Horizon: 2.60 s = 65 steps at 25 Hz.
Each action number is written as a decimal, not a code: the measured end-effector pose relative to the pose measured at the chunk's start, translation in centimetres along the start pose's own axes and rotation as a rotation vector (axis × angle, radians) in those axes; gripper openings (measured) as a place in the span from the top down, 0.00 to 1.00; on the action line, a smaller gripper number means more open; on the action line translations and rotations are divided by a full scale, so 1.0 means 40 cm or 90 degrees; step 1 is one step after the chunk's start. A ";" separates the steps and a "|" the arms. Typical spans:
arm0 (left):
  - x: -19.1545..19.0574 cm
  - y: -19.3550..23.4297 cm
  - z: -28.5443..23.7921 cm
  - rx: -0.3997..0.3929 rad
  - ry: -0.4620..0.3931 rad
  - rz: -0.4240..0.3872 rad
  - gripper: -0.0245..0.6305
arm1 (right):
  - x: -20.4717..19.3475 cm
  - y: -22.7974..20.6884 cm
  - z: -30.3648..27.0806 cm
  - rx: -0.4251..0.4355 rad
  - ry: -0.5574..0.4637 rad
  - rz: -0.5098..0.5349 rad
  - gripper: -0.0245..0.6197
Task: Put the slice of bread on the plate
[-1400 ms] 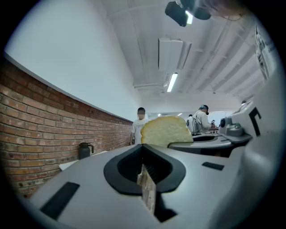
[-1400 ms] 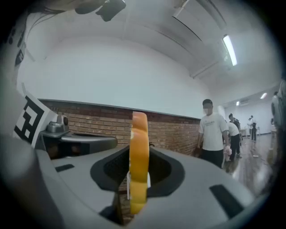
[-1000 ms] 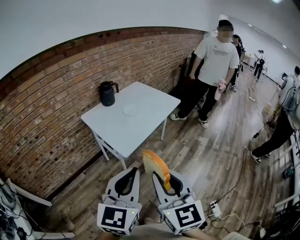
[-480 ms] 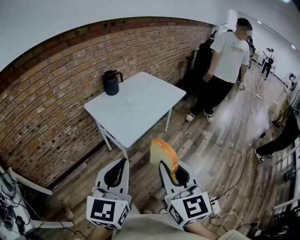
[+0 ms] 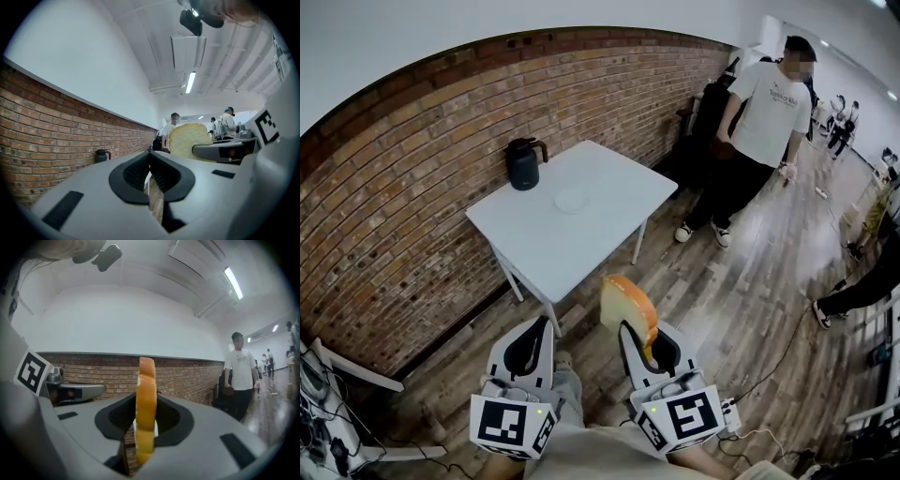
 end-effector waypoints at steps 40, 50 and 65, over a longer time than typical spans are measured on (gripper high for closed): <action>0.115 0.581 -0.918 -0.150 0.049 0.020 0.95 | 0.142 -0.279 -0.978 -0.111 0.095 -0.023 0.81; 0.105 0.595 -0.979 -0.132 0.062 0.031 0.95 | 0.132 -0.314 -1.047 -0.069 0.122 -0.022 0.81; 0.065 0.598 -1.081 -0.109 0.123 0.027 0.95 | 0.092 -0.357 -1.197 0.015 0.144 -0.011 0.81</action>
Point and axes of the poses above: the fingertips, and each gripper's own axes: z backward along the fingers, y to its left, x out of its top, the point moved 1 cm from there along z, backward along the fingers, and after that the axes turned 12 degrees about y, right-handed, at the moved point
